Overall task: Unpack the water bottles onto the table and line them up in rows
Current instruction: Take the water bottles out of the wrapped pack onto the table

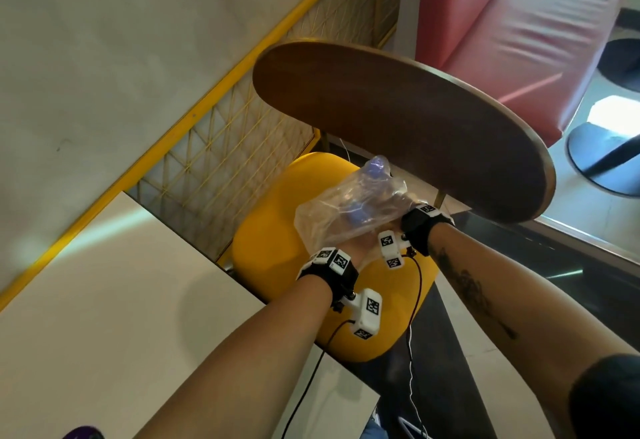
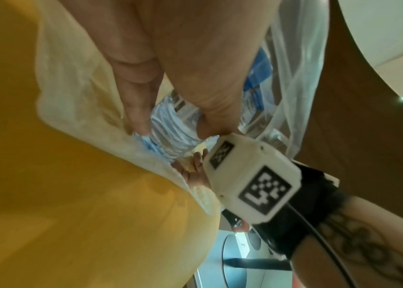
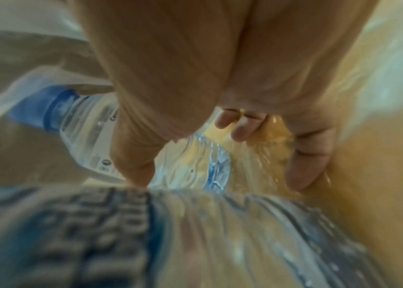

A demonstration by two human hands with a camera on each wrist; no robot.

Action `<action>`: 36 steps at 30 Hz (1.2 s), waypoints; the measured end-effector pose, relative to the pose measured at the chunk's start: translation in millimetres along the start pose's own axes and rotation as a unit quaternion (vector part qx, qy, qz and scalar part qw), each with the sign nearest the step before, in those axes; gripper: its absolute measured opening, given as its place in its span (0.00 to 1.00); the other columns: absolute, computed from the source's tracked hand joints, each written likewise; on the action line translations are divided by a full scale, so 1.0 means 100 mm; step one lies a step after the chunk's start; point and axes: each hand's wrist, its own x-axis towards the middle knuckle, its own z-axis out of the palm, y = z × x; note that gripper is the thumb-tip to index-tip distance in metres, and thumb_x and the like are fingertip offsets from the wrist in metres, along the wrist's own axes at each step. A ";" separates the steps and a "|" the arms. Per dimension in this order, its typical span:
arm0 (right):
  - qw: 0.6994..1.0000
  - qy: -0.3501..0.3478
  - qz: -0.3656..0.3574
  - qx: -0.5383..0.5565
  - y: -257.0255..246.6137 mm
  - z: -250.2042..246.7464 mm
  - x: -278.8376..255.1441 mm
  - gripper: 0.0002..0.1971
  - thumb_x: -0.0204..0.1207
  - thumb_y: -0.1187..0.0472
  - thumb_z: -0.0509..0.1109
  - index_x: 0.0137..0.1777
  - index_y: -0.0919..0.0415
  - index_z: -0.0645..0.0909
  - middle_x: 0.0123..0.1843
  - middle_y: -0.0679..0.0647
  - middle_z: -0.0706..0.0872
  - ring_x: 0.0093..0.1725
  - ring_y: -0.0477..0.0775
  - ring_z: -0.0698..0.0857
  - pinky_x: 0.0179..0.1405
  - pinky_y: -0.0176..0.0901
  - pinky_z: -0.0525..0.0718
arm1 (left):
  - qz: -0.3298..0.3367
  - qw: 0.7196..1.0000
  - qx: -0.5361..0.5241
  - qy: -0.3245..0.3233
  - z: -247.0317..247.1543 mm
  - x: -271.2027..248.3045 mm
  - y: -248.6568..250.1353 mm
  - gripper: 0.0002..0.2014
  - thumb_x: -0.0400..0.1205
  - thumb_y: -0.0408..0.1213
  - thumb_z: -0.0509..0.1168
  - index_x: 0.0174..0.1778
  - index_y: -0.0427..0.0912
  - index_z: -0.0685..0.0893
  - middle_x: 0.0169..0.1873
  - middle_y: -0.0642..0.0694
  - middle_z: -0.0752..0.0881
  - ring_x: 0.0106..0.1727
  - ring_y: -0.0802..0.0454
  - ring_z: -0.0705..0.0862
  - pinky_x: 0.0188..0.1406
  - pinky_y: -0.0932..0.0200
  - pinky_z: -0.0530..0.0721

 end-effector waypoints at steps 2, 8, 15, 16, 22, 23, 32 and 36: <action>1.000 0.013 -0.019 -0.005 -0.27 -0.08 -0.69 0.16 0.61 0.44 0.75 0.49 0.41 0.80 0.38 0.55 0.91 0.34 0.62 0.91 0.37 0.63 0.92 | -0.007 0.999 -0.046 0.019 0.03 -0.11 -0.04 0.13 0.88 0.52 0.61 0.52 0.47 0.83 0.35 0.52 0.80 0.36 0.49 0.80 0.29 0.63 0.71; 0.999 -0.034 -0.011 -0.022 -0.35 0.05 -0.99 0.15 0.78 0.57 0.73 0.63 0.61 0.81 0.50 0.57 0.84 0.40 0.55 0.84 0.39 0.40 0.89 | -0.004 0.996 -0.088 0.006 -0.17 -0.52 -0.04 0.20 0.80 0.37 0.73 0.69 0.44 0.83 0.60 0.43 0.88 0.59 0.45 0.87 0.57 0.52 0.85; 0.981 0.001 -0.110 -0.163 -0.20 0.17 -1.37 0.20 0.75 0.38 0.71 0.57 0.52 0.86 0.54 0.50 0.89 0.51 0.52 0.85 0.51 0.44 0.79 | 0.104 0.979 -0.168 0.052 -0.38 -1.45 -0.35 0.32 0.73 0.46 0.83 0.69 0.50 0.74 0.59 0.52 0.88 0.57 0.54 0.88 0.63 0.53 0.86; 0.980 0.002 -0.130 -0.153 -0.14 0.17 -1.45 0.17 0.73 0.42 0.76 0.55 0.52 0.87 0.52 0.50 0.89 0.52 0.53 0.86 0.52 0.46 0.80 | 0.113 0.974 -0.184 0.065 -0.43 -1.62 -0.41 0.31 0.73 0.48 0.83 0.67 0.54 0.75 0.56 0.58 0.88 0.55 0.63 0.87 0.61 0.60 0.86; 0.969 0.036 -0.235 -0.072 0.03 0.30 -2.39 0.30 0.67 0.60 0.84 0.66 0.49 0.75 0.57 0.47 0.82 0.51 0.45 0.82 0.47 0.40 0.76 | 0.048 0.961 -0.200 0.184 -0.57 -2.71 -1.24 0.27 0.62 0.47 0.81 0.55 0.51 0.80 0.46 0.54 0.86 0.44 0.58 0.85 0.41 0.64 0.84; 0.968 0.037 -0.241 -0.062 0.05 0.35 -2.55 0.29 0.67 0.63 0.84 0.66 0.52 0.76 0.56 0.49 0.83 0.50 0.42 0.82 0.45 0.38 0.76 | 0.029 0.959 -0.191 0.207 -0.59 -2.89 -1.42 0.25 0.61 0.47 0.80 0.52 0.52 0.79 0.44 0.54 0.85 0.43 0.57 0.85 0.41 0.59 0.86; 0.913 -0.137 -0.345 -0.171 -0.25 1.51 -3.52 0.25 0.61 0.50 0.81 0.59 0.46 0.82 0.50 0.37 0.89 0.51 0.37 0.86 0.52 0.44 0.86 | -0.151 0.926 -0.134 0.318 -0.67 -4.23 -2.87 0.23 0.59 0.55 0.76 0.45 0.56 0.77 0.40 0.58 0.85 0.41 0.56 0.86 0.41 0.53 0.86; 0.858 -0.220 -0.410 -0.216 -0.71 2.43 -3.93 0.30 0.59 0.46 0.83 0.63 0.42 0.77 0.57 0.35 0.84 0.55 0.37 0.84 0.55 0.30 0.79 | -0.216 0.929 -0.071 0.292 -0.58 -4.43 -3.33 0.23 0.60 0.56 0.75 0.45 0.55 0.74 0.36 0.56 0.84 0.39 0.49 0.86 0.42 0.51 0.86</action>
